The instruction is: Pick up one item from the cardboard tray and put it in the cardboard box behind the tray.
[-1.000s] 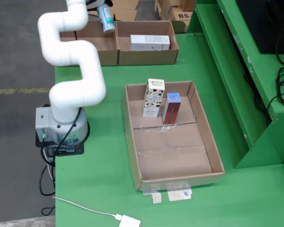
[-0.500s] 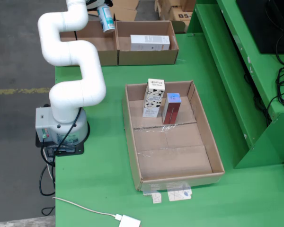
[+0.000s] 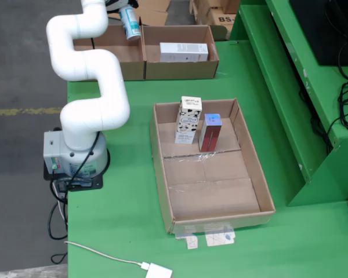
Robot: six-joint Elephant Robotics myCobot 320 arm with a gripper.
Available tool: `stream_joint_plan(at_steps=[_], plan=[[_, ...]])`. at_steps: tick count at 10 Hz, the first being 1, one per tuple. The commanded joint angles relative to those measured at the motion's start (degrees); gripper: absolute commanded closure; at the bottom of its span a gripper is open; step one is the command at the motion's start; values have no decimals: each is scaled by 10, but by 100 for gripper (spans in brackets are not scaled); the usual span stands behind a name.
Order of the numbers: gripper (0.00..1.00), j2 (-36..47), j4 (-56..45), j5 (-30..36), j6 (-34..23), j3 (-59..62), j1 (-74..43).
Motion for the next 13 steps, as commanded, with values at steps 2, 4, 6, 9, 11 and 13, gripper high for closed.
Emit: stream_joint_plan(at_steps=[2,4,6,9,11,13], plan=[[100,21,8,-8,2,17,-4],[100,18,8,-7,30,17,8],[100,13,8,-7,40,17,28],[100,11,8,-7,95,17,37],[100,11,8,-7,113,17,42],[100,13,8,-7,126,17,48]])
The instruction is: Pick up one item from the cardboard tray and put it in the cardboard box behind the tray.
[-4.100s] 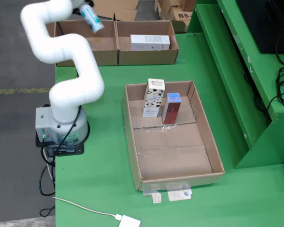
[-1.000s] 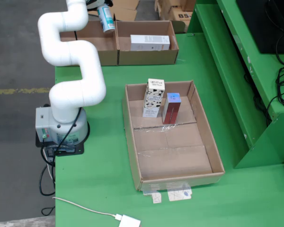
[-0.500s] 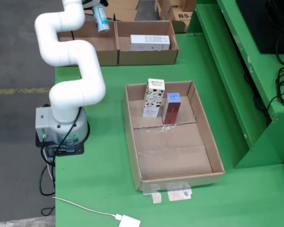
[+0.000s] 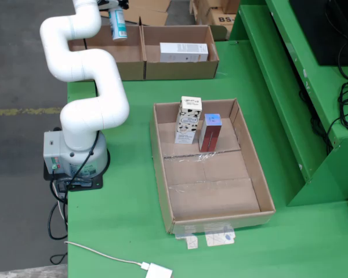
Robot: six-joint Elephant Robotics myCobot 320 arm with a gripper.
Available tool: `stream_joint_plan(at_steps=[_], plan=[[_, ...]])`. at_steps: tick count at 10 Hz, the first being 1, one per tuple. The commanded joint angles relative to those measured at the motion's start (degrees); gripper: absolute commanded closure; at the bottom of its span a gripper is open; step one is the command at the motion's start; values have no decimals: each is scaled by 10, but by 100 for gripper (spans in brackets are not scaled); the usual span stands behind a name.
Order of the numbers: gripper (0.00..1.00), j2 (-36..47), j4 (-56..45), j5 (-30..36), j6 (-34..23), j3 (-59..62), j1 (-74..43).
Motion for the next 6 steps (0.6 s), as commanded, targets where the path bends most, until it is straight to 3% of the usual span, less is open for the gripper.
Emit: stream_joint_plan(at_steps=[1,3,4,5,6], plan=[[100,23,8,-7,27,17,14],[100,33,4,3,75,17,57],[100,55,-53,76,105,17,56],[100,55,-53,76,105,17,56],[100,81,-135,140,137,17,60]])
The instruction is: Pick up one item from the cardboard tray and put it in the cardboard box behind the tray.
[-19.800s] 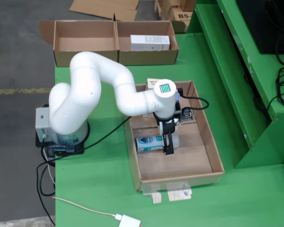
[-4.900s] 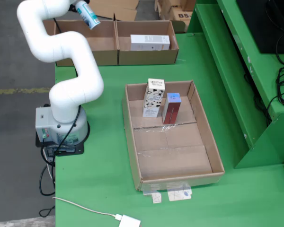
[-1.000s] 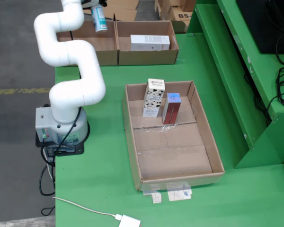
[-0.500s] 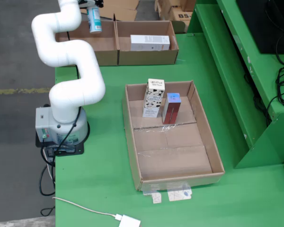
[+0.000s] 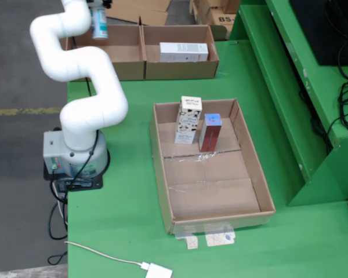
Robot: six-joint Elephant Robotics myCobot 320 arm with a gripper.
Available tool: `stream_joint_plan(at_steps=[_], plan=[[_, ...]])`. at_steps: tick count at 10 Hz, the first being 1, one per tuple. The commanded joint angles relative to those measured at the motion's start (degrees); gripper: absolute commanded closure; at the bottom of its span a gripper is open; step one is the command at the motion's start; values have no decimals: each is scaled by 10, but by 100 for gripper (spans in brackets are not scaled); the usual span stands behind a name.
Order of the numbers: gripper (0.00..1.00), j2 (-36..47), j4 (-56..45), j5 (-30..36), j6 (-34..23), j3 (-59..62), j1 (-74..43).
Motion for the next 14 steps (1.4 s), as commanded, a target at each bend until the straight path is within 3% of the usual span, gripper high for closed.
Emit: stream_joint_plan(at_steps=[1,4,9,11,12,13,14], plan=[[100,65,-112,106,41,17,8],[100,120,-301,192,111,18,24],[100,177,-501,238,179,17,37],[100,177,-501,238,179,18,37],[100,234,-500,250,184,-78,33],[100,234,-500,250,184,-78,33],[100,324,-429,253,166,-239,21]])
